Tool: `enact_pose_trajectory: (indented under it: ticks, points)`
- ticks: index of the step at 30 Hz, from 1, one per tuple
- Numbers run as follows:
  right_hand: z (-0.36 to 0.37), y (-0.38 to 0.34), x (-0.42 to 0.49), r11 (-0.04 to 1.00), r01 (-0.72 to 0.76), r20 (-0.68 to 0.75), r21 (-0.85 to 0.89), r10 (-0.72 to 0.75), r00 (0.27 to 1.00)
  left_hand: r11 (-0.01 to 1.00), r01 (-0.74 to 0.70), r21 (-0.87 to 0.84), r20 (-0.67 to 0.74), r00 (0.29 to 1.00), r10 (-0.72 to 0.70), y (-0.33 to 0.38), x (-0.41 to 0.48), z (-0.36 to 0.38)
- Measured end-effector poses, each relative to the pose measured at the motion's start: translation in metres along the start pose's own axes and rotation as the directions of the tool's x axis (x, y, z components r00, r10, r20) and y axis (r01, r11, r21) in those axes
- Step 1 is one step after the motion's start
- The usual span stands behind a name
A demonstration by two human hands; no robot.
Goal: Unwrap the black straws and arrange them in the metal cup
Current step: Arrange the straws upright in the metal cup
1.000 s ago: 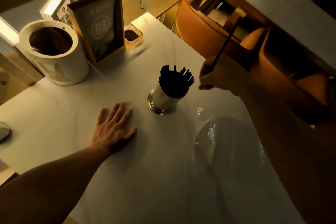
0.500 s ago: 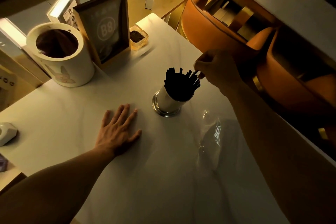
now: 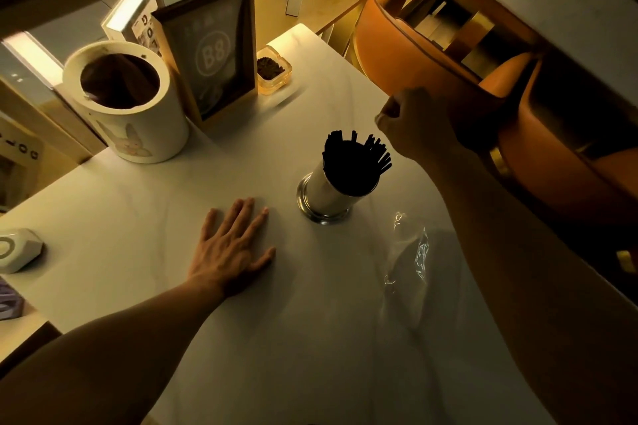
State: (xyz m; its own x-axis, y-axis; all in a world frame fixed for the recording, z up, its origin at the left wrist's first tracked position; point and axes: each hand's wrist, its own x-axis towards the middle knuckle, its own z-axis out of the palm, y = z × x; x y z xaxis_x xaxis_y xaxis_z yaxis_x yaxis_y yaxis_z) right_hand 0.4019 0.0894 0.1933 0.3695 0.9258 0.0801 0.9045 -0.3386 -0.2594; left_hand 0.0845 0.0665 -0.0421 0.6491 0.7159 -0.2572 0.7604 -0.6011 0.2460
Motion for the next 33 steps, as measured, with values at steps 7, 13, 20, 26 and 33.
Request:
enact_pose_trajectory:
  ticks: [7,13,20,26,33]
  points:
    - [0.017,0.005,0.003,0.999,-0.042,0.236,-0.004,0.042,0.971,1.000,0.007,-0.010,-0.009,1.000,-0.008,-0.001,0.000,0.003]
    - [0.005,0.001,0.000,1.000,-0.002,0.148,0.021,-0.001,0.989,1.000,0.005,-0.003,0.004,1.000,-0.005,-0.001,0.001,0.002]
    - [-0.047,0.008,-0.008,0.993,0.049,0.025,-0.108,-0.046,0.999,1.000,0.007,-0.006,-0.002,1.000,-0.007,0.001,0.000,0.000]
    - [-0.065,0.026,-0.026,0.929,0.097,0.172,-0.358,-0.036,0.984,1.000,0.009,0.002,0.006,1.000,-0.009,0.002,-0.001,-0.003]
    - [-0.065,0.035,-0.048,0.853,-0.041,0.221,-0.520,0.180,0.958,1.000,0.005,0.003,0.011,1.000,-0.005,0.002,-0.002,-0.004]
